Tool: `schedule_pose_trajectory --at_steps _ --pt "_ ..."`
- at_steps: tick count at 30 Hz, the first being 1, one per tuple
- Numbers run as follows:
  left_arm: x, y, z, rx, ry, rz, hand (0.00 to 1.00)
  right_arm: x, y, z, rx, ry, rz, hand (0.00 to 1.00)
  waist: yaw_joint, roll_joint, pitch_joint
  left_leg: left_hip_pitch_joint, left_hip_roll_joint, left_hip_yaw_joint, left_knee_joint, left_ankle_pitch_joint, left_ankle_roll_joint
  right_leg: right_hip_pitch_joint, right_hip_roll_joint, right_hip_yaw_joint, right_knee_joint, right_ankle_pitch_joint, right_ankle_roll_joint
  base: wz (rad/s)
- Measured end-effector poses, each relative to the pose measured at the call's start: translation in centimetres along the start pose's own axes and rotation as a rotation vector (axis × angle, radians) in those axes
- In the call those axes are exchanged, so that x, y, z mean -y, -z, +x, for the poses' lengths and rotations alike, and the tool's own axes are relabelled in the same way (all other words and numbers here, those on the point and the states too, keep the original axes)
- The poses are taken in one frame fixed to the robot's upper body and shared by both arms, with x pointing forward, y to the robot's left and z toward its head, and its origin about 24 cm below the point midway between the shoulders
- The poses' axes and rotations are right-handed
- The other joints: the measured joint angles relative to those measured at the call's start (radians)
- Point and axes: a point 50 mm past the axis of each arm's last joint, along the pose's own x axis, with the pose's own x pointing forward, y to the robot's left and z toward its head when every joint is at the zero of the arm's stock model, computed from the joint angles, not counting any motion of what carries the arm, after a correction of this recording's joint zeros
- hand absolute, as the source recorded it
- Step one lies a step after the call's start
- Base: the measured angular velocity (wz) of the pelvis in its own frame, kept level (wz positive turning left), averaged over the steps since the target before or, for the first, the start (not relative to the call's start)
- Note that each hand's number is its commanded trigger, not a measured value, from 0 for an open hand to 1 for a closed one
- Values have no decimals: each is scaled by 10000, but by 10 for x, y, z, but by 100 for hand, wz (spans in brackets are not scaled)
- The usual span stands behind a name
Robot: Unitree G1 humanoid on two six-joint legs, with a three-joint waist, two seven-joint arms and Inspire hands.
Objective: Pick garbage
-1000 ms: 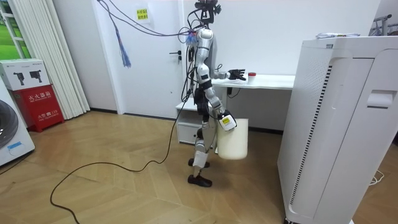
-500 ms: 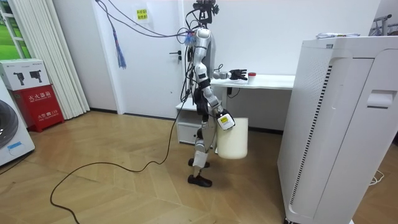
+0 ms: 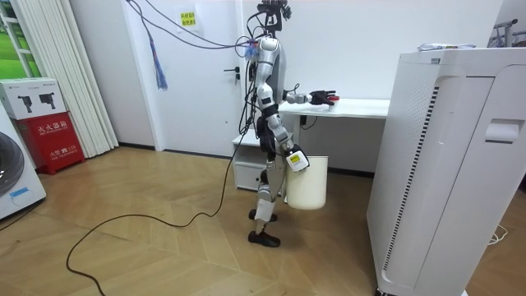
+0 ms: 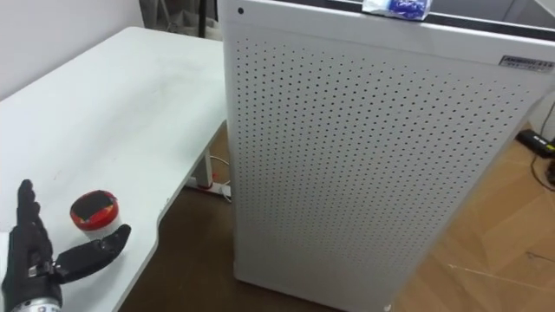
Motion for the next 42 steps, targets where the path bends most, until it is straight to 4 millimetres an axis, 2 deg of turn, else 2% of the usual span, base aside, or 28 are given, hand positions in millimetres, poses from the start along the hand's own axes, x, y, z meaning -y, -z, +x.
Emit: schedule_pose_trajectory --at_steps 9,10,11,12,17,23,31,38,42 --pt "5 5 -2 -411 276 118 0 -3 2 0 -183 -225 -32 100 -27 -69 -52 28 24 187 1 0 0 5 21 178 9 2 -1 -5" --pt "5 5 -2 -443 284 135 9 -3 2 0 -185 -242 -37 100 -28 -74 -56 35 25 199 1 0 -1 10 20 182 12 3 -1 -6" --pt "5 8 -2 -547 347 185 89 -3 2 0 -189 -266 -36 100 -29 -82 -61 54 28 214 1 0 -1 21 19 190 15 6 -2 -3" --pt "5 10 -2 -651 428 231 100 -3 2 0 -188 -284 -36 100 -30 -91 -61 96 31 225 -2 0 -1 34 19 198 18 9 -4 0" --pt "5 10 -1 -706 414 166 100 -4 2 0 -220 -343 -29 100 -24 -162 -22 158 53 240 -14 0 -1 64 19 205 34 26 -19 0" --pt "3 12 0 -779 351 181 100 -4 2 1 -232 -375 -24 100 -15 -163 -20 152 75 244 -15 0 -1 63 46 201 43 71 -36 0" --pt "3 12 0 -838 401 209 100 -4 2 1 -212 -370 12 100 -30 -117 2 127 84 220 -24 -2 -3 63 83 194 46 86 -39 0" --pt "3 15 -1 -970 420 288 100 -5 1 2 -205 -368 -72 100 -33 -38 -24 198 85 248 -6 -2 -4 163 83 192 2 86 -39 0" --pt "4 15 -1 -965 505 278 100 -5 -2 2 -148 -290 -92 100 -35 -5 -4 169 92 226 1 -2 -5 144 91 188 8 96 -46 0"
